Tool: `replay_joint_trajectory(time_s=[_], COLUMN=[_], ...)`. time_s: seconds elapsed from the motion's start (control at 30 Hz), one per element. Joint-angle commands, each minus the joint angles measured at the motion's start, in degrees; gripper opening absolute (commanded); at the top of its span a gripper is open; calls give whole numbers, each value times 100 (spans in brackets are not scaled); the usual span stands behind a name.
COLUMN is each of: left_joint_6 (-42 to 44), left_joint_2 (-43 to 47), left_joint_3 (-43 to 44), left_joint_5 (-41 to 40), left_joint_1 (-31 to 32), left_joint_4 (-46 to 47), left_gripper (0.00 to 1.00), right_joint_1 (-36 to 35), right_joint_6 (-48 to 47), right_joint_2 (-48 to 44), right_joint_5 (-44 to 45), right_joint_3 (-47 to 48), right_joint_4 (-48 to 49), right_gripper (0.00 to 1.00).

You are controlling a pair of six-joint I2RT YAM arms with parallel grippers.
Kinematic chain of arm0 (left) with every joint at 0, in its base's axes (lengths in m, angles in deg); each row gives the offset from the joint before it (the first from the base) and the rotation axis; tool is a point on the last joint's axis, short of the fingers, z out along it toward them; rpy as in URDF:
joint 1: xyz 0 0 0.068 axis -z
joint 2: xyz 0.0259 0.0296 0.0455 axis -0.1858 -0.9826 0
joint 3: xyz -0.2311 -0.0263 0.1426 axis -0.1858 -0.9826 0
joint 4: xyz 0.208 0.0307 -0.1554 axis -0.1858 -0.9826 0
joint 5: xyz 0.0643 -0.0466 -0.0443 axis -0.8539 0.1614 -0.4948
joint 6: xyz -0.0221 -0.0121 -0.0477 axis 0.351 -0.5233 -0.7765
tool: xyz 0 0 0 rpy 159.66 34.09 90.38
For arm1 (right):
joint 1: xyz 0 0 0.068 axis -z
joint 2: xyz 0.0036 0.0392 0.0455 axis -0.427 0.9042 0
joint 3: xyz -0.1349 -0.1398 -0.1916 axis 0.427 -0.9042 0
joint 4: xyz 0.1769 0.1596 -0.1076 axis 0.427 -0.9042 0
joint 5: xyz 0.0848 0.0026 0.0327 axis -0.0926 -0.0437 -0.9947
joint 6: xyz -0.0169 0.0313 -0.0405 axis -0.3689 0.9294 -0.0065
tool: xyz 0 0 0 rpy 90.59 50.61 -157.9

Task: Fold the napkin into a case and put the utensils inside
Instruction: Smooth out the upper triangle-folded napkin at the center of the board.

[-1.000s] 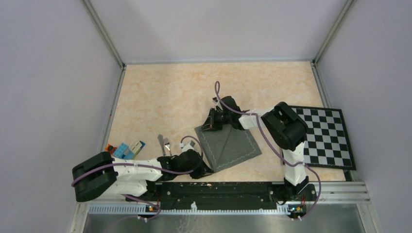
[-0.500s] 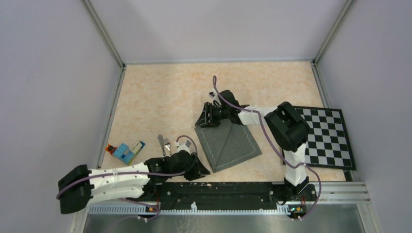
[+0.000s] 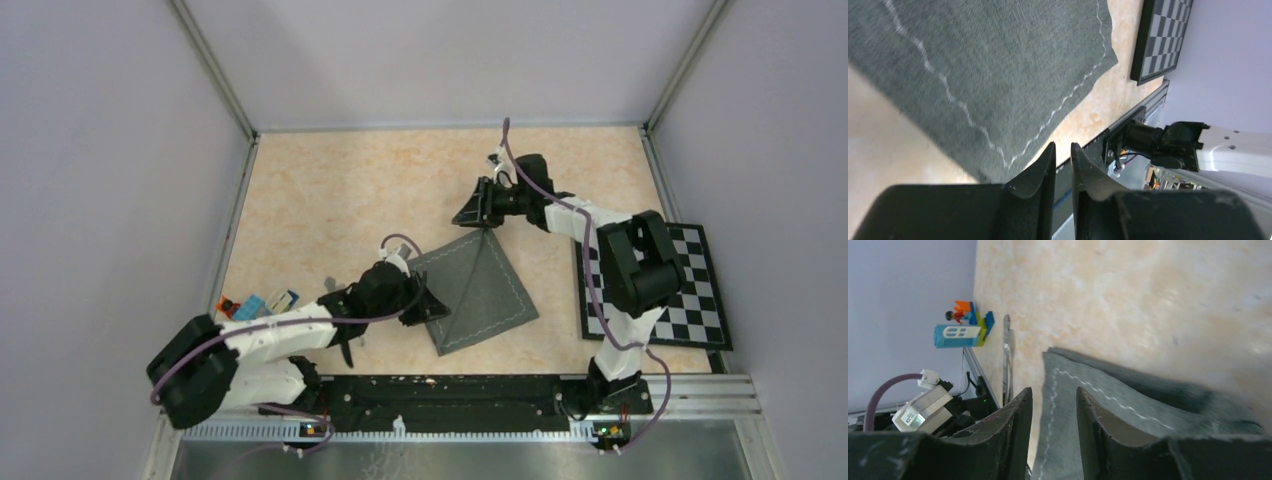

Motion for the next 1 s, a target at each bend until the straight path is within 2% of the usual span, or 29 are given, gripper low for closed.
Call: replay_joint_trajectory(time_s=[0.0,0.13,0.3,0.47,0.6,0.77,0.9,0.97], left_joint_6=[587,679,381,-31,-112,-85,3,58], left_joint_2=[-1195,-1957,-1993,-2132,-2115,-2053,-1946,-1846], left_joint_3=[626,626,-180,-793,-1033,-1053,-830,-674], left_joint_5=[1110,1297,1190,1269,1089,949,924,926], left_joint_1=[-244,-276,-277,-222,-157,-8,127,152], left_joint_4=[869,938,1453,2119,2090,1876,1578,1448], left_gripper=[19,13,12,11,10,9,10,14], right_joint_1=[286,338,419,729,767,837,835,834], right_joint_6=[-285,-241,-265,129,221,27,-433,-627], right_joint_2=[329,761,1165,1721,2143,2123,1838,1649], right_joint_5=[-694,-1183,-1243,-1396,-1604,-1380,-1022,-881], right_joint_3=[-283,-249,-230,-246,86,661,1678,1980], right_joint_4=[164,587,872,1615,1580,913,-550,-1089], right_gripper=[35,33,33,34,34,36,40,40])
